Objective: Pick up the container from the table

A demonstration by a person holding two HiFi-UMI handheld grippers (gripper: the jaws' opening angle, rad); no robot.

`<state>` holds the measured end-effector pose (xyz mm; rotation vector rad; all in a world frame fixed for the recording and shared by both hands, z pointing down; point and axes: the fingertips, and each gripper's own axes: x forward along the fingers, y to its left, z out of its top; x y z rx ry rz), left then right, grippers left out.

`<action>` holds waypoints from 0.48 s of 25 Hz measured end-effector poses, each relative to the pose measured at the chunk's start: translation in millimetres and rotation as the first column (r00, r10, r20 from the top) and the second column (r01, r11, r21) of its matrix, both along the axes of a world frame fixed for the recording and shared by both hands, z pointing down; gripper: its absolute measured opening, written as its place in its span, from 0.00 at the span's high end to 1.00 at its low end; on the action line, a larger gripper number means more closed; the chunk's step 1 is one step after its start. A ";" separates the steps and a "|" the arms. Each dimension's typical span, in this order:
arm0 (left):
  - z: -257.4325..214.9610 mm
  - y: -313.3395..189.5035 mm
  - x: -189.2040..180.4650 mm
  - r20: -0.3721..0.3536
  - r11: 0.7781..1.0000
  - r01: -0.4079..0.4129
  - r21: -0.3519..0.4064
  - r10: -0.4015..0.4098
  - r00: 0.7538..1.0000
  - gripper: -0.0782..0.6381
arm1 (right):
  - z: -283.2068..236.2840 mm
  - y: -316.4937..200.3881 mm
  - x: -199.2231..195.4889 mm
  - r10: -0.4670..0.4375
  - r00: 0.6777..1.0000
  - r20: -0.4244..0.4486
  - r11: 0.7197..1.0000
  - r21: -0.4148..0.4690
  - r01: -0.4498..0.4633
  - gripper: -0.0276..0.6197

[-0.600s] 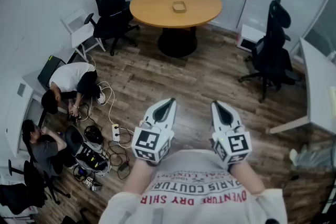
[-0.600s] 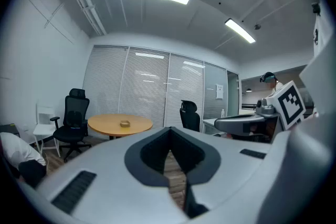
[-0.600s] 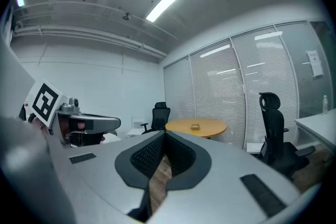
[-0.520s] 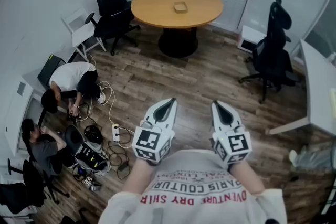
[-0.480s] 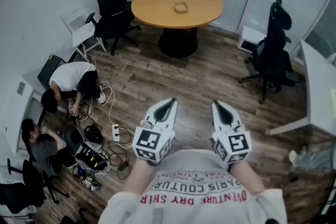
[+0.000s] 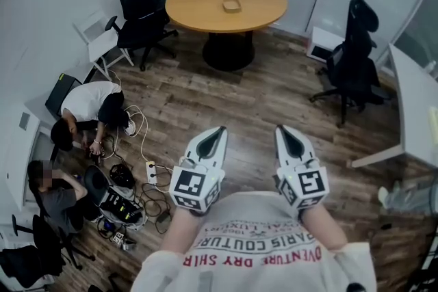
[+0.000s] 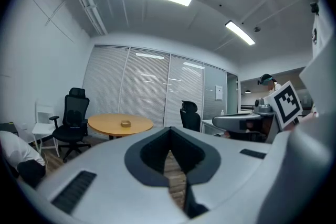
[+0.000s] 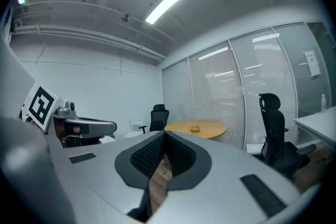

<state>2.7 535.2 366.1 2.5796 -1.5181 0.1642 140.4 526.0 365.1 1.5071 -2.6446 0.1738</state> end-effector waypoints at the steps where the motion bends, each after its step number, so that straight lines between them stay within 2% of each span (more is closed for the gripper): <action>1: 2.2 -0.4 -0.4 0.003 1.000 0.000 -0.005 0.000 1.000 0.89 | 1.6 -1.0 0.0 0.002 1.000 -0.007 1.000 -0.003 -0.002 0.95; 5: 13.8 -1.7 -1.6 0.004 0.999 0.001 -0.034 -0.001 1.000 0.89 | 8.3 -6.3 1.0 0.010 0.999 -0.042 1.000 -0.011 -0.011 0.95; 12: 20.9 -26.7 -0.9 -0.007 0.998 0.020 -0.052 -0.020 1.000 0.89 | 15.7 -35.5 -3.0 -0.017 1.000 0.004 0.999 -0.049 0.017 0.95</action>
